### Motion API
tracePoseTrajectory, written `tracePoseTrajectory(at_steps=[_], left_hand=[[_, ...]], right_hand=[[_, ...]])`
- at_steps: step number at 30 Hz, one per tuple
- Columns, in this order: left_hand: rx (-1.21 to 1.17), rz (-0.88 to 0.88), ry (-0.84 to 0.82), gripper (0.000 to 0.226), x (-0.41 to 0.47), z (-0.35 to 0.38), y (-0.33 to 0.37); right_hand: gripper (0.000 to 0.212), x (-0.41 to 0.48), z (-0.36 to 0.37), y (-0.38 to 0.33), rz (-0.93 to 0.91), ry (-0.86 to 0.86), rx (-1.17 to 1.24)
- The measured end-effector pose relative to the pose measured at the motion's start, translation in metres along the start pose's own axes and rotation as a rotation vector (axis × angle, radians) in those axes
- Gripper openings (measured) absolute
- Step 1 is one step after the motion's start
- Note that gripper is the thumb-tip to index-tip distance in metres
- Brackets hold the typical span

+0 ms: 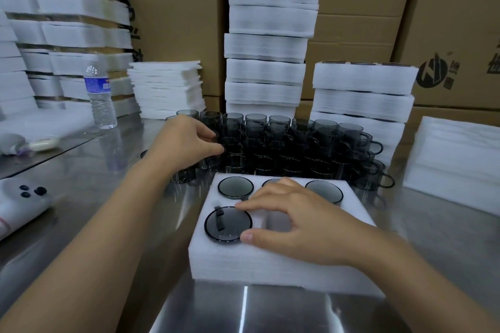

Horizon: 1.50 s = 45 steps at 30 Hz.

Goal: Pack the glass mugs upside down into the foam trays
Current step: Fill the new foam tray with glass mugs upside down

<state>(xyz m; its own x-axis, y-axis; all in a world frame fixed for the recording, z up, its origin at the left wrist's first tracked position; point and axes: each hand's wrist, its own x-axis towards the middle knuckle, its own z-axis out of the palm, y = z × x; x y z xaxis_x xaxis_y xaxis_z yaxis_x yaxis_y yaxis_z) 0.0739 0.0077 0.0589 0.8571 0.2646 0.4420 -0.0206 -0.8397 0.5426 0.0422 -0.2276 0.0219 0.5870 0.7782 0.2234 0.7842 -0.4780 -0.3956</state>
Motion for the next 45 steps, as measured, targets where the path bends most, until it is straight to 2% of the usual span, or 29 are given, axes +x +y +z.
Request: tracePoseTrajectory(at_steps=[3, 5, 9, 13, 16, 18, 21, 24, 29, 35, 42, 45], left_hand=[[-0.095, 0.019, 0.082, 0.035, -0.003, 0.002, 0.009], [-0.193, 0.040, 0.125, 0.037, -0.008, 0.005, 0.018], [-0.324, 0.137, 0.117, 0.037, -0.019, 0.015, 0.035], [-0.320, 0.263, 0.093, 0.038, -0.029, 0.027, 0.048], [-0.302, 0.406, 0.072, 0.039, -0.036, 0.035, 0.055], [-0.265, 0.512, 0.040, 0.039, -0.041, 0.039, 0.058], [-0.224, 0.609, -0.023, 0.039, -0.045, 0.046, 0.060], [-0.217, 0.633, -0.043, 0.039, -0.046, 0.051, 0.059], [-0.261, 0.667, -0.010, 0.038, -0.047, 0.052, 0.058], [-0.209, 0.819, 0.082, 0.036, -0.050, 0.049, 0.061], [-0.208, 0.800, 0.021, 0.041, -0.050, 0.049, 0.060], [-0.227, 0.761, 0.072, 0.052, -0.049, 0.048, 0.059]], right_hand=[[0.055, 0.000, 0.000, 0.000, -0.005, 0.019, -0.004], [0.046, 0.001, -0.001, -0.002, 0.021, 0.075, 0.076], [0.017, 0.004, -0.012, -0.005, 0.108, 0.338, 0.500], [0.015, 0.007, -0.024, 0.006, 0.223, 0.621, 0.776], [0.012, 0.009, -0.029, 0.018, 0.311, 0.740, 0.908], [0.007, 0.011, -0.028, 0.024, 0.361, 0.758, 0.958], [0.022, 0.013, -0.024, 0.029, 0.414, 0.706, 0.999], [0.031, 0.014, -0.021, 0.029, 0.437, 0.656, 1.023], [0.042, 0.016, -0.021, 0.030, 0.462, 0.668, 1.061], [0.034, 0.016, -0.021, 0.033, 0.457, 0.639, 1.051], [0.023, 0.017, -0.021, 0.037, 0.455, 0.717, 1.074], [0.028, 0.018, -0.022, 0.040, 0.484, 0.737, 1.026]])
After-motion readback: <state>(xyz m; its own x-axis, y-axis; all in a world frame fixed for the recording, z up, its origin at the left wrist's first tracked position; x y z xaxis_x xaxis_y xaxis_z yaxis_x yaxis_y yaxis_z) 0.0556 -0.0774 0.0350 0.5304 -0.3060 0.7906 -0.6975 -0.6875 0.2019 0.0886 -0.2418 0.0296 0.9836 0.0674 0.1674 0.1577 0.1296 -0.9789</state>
